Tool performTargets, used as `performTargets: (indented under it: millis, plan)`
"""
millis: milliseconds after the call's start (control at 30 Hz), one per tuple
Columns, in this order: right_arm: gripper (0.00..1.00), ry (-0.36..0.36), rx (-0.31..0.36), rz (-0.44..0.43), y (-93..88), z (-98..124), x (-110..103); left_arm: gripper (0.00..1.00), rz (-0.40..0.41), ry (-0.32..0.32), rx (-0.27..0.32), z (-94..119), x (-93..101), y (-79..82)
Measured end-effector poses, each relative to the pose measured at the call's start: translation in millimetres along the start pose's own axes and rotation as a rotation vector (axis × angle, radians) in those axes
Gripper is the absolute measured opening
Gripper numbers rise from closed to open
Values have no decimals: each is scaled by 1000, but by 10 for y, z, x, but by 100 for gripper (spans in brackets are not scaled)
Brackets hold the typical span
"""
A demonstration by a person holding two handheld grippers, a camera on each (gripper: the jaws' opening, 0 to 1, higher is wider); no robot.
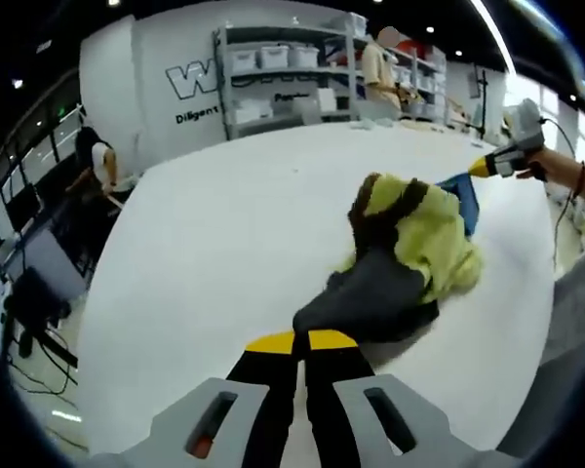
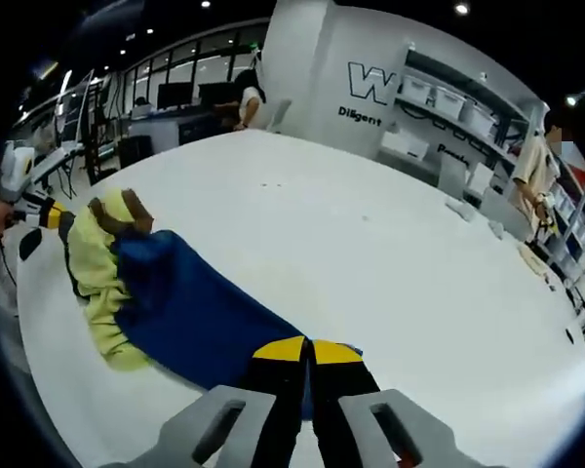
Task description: Fold the garment on the visible template until the final outline fits inside the template.
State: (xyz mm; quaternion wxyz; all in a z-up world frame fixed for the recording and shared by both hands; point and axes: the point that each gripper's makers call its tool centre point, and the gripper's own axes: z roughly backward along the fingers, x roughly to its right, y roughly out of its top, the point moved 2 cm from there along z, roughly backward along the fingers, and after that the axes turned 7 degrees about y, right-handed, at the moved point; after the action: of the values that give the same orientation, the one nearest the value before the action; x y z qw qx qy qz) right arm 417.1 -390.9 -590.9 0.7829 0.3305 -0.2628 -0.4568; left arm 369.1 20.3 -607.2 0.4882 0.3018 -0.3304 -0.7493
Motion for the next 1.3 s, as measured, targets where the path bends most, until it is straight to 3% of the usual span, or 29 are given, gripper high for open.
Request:
performTargets:
  millis: [433, 933, 1300]
  plan:
    - [0, -96, -24, -21, -95, 225, 373, 0, 17, 51, -76, -28, -255, -200]
    - [0, -180, -106, -59, -499, 455, 777, 0, 76, 86, -104, -18, -462, -292]
    - [0, -229, -171, -71, -770, 594, 996, 0, 52, 110, -133, -8, -585, -408]
